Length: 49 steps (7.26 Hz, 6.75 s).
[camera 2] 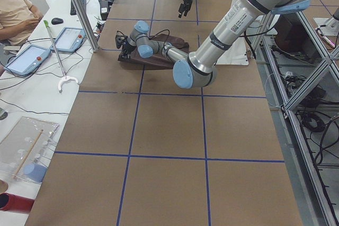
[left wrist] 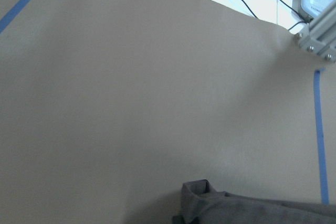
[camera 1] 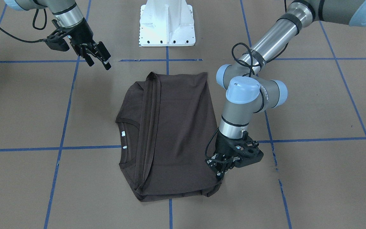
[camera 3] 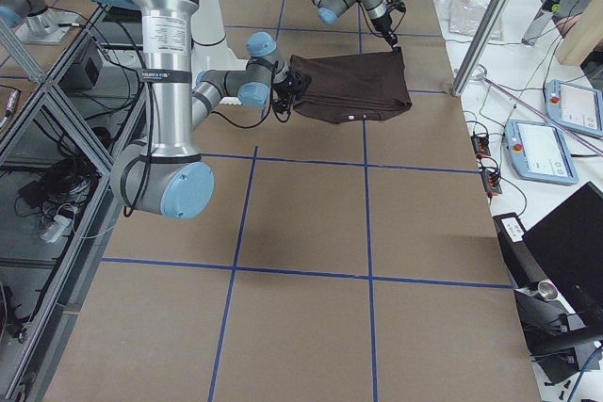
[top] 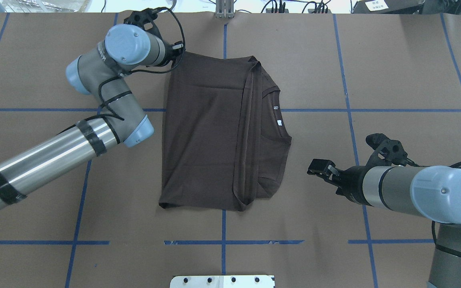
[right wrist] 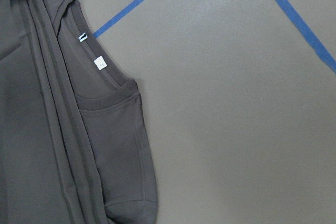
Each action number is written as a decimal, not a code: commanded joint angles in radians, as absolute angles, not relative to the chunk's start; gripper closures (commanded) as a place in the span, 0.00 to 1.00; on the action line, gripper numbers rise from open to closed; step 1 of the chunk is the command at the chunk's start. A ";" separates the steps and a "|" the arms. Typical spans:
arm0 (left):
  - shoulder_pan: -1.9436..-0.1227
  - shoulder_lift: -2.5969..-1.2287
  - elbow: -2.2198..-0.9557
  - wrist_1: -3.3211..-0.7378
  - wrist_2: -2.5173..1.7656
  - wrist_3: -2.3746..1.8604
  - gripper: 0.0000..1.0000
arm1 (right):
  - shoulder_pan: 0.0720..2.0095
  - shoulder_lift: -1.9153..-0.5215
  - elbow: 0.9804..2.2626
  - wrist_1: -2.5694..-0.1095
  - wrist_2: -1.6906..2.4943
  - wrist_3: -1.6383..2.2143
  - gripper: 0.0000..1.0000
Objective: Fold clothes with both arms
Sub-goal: 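Fold the shirt side with the left gripper over toward the right gripper, then release the fold with the left gripper while the right gripper moves toward the shirt, then move the right gripper to the shirt's near edge beside the collar, then grasp the shirt's near corner with the right gripper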
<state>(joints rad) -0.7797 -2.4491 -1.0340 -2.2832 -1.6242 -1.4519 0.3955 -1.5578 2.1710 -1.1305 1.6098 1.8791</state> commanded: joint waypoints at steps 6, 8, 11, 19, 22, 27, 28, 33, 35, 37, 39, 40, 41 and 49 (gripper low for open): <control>-0.792 -2.045 -1.597 -2.322 -1.832 -1.454 0.36 | 0.361 -1.059 1.919 -1.513 1.631 1.537 0.00; -0.788 -2.043 -1.592 -2.324 -1.832 -1.457 0.36 | 0.348 -0.994 1.855 -1.572 1.663 1.258 0.23; -0.787 -2.043 -1.586 -2.327 -1.832 -1.460 0.36 | 0.318 -0.959 1.839 -1.572 1.635 0.970 0.50; -0.782 -2.043 -1.585 -2.327 -1.830 -1.462 0.35 | 0.278 -0.885 1.690 -1.574 1.629 0.945 0.66; -0.782 -2.043 -1.586 -2.327 -1.832 -1.463 0.35 | 0.276 -0.905 1.698 -1.574 1.629 0.946 1.00; -0.773 -2.046 -1.589 -2.322 -1.830 -1.493 0.35 | 0.319 -0.926 1.870 -1.767 1.652 0.896 1.00; -0.767 -2.048 -1.585 -2.322 -1.830 -1.494 0.35 | 0.318 -0.960 1.879 -1.764 1.643 0.896 1.00; -0.758 -2.051 -1.580 -2.327 -1.827 -1.503 0.34 | 0.235 -1.058 1.907 -1.759 1.493 0.960 0.79; -0.758 -2.051 -1.575 -2.332 -1.827 -1.502 0.34 | 0.253 -1.124 1.948 -1.756 1.496 0.957 0.57; -0.758 -2.052 -1.572 -2.333 -1.827 -1.502 0.34 | 0.290 -1.111 1.957 -1.743 1.500 0.985 0.58; -0.758 -2.054 -1.574 -2.332 -1.827 -1.503 0.34 | 0.298 -1.091 1.895 -1.602 1.499 1.262 0.57; -0.758 -2.056 -1.574 -2.332 -1.827 -1.503 0.34 | 0.292 -1.091 1.850 -1.521 1.500 1.522 0.56; -0.758 -2.056 -1.577 -2.332 -1.827 -1.503 0.34 | 0.279 -1.106 1.835 -1.455 1.502 1.675 0.57; -0.758 -2.059 -1.582 -2.322 -1.825 -1.503 0.34 | 0.245 -1.140 1.835 -1.460 1.500 1.994 0.42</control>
